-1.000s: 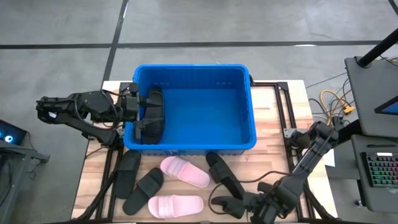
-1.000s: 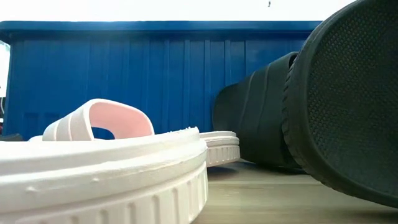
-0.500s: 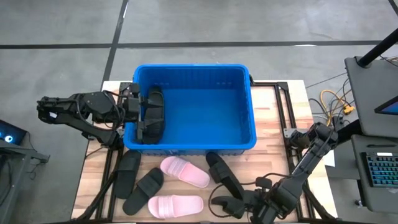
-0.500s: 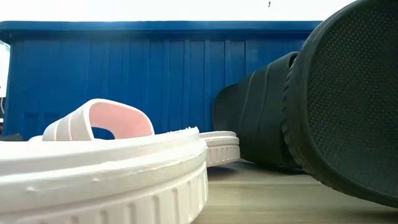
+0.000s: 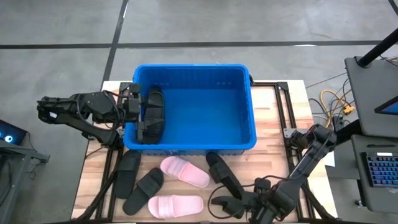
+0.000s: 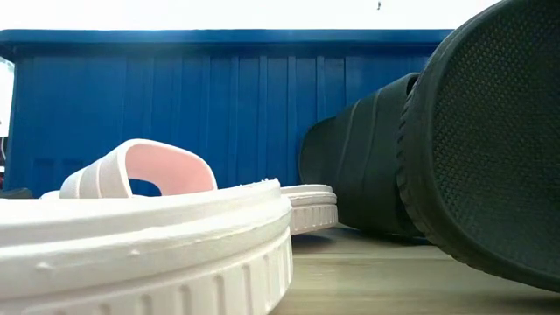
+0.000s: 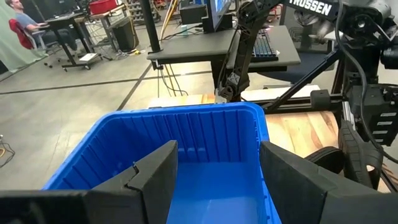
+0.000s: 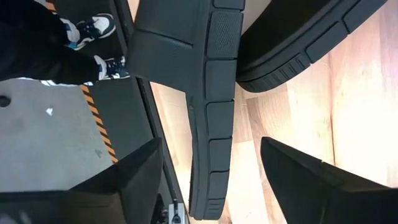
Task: Pick and place slides into bin
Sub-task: Put the black slide into the blue container
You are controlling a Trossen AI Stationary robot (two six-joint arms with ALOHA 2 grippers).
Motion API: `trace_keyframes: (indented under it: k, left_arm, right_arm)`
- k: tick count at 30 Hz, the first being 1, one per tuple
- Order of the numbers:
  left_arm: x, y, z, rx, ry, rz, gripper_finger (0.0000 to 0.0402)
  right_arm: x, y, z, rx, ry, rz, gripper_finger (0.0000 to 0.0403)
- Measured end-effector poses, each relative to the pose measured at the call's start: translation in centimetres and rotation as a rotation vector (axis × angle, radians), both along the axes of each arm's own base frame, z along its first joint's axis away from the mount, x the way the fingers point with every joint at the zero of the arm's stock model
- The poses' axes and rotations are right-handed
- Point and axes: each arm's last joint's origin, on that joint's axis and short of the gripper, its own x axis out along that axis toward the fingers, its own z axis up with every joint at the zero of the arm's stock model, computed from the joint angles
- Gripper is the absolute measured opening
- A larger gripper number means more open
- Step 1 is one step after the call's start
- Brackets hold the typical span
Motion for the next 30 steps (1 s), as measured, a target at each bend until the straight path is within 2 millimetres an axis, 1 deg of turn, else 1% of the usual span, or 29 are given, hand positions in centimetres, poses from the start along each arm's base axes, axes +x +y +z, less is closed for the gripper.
trace_keyframes:
  k: [5,14,18,23,30]
  left_arm:
    - [0.0,0.0,0.0,0.0,0.001,0.0,0.0211]
    - [0.2,0.0,-0.1,0.001,0.005,0.0,0.0211]
    - [0.2,0.0,-0.1,0.001,0.005,0.0,0.0211]
    - [0.1,0.0,0.0,-0.001,-0.004,0.0,0.0211]
    - [0.1,0.0,0.0,-0.001,-0.006,0.0,0.0211]
  right_arm:
    - [0.1,0.1,-0.4,-0.006,0.007,-0.007,0.0269]
    - [0.0,0.2,-0.4,-0.009,0.007,0.006,0.0255]
    - [-0.3,0.2,-0.9,-0.026,0.016,0.032,0.0254]
    - [-0.4,0.1,-1.3,-0.034,0.028,0.008,0.0255]
    - [-0.6,-0.1,-2.0,-0.05,0.035,0.045,0.0251]
